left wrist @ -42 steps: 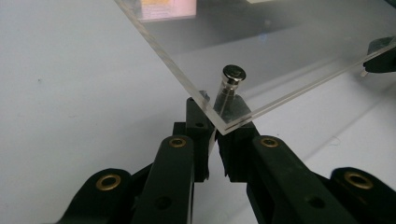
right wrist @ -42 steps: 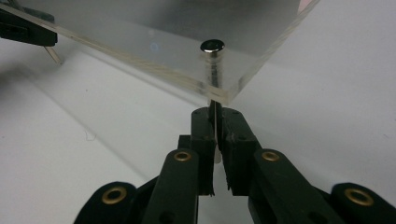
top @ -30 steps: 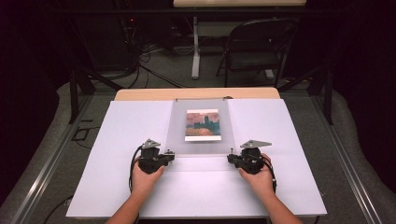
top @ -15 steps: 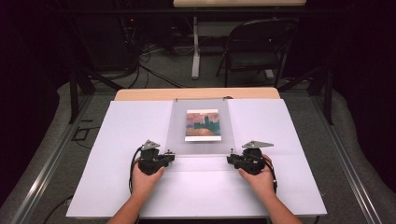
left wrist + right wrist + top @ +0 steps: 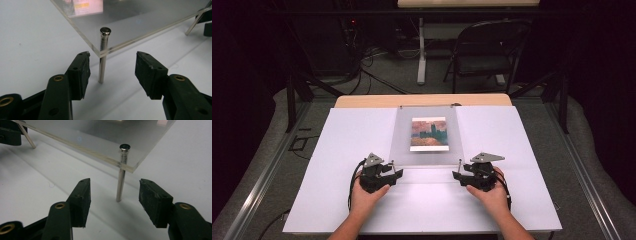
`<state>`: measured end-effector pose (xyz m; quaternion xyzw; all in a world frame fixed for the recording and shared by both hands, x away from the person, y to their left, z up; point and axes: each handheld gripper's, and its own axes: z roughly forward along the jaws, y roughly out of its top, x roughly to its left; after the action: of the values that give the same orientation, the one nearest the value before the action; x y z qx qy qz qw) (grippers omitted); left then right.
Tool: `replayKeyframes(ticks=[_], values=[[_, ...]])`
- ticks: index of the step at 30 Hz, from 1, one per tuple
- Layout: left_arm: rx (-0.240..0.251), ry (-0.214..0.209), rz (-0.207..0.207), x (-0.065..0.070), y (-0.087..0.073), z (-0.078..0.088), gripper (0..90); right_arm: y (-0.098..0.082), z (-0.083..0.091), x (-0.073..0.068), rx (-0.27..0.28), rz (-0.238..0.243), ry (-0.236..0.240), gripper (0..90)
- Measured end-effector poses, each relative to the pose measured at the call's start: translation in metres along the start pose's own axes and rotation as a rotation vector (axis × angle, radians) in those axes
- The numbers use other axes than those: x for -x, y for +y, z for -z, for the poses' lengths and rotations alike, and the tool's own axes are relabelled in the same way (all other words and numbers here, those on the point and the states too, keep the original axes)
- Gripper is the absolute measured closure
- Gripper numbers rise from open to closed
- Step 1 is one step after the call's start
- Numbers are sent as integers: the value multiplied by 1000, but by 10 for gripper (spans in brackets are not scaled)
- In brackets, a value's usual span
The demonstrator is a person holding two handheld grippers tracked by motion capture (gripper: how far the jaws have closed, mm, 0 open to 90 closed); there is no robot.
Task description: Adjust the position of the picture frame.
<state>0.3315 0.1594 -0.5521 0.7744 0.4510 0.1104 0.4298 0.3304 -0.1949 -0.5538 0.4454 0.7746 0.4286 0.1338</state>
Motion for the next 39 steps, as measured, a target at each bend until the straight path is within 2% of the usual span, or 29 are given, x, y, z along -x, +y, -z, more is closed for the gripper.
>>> replayKeyframes(ticks=[5, 11, 13, 19, 21, 26, 33, 36, 39], values=[[-15, -31, 33, 0, -2, 10, 430, 1, 12, -3, -12, -13, 0, 412], [13, -35, -8, -3, -8, 25, 411, -7, 31, -5, -9, -2, 18, 385], [32, -26, -12, -3, -10, 30, 397, -9, 35, -3, -5, -10, 13, 364], [54, -36, -13, -2, -13, 44, 383, -8, 43, -2, 16, -31, 13, 364], [61, -24, -13, -3, -13, 45, 377, -8, 42, -3, 18, -32, 28, 365], [46, -12, -12, -4, -14, 44, 370, -9, 43, -6, 5, -17, 16, 365], [41, -15, -4, -5, -12, 47, 361, -10, 52, 0, 28, -47, 32, 360], [40, -17, 9, -7, -10, 48, 357, -10, 56, 3, 42, -44, 22, 370], [44, -13, 25, -10, -7, 51, 357, -11, 59, 6, 28, -33, 6, 386]])
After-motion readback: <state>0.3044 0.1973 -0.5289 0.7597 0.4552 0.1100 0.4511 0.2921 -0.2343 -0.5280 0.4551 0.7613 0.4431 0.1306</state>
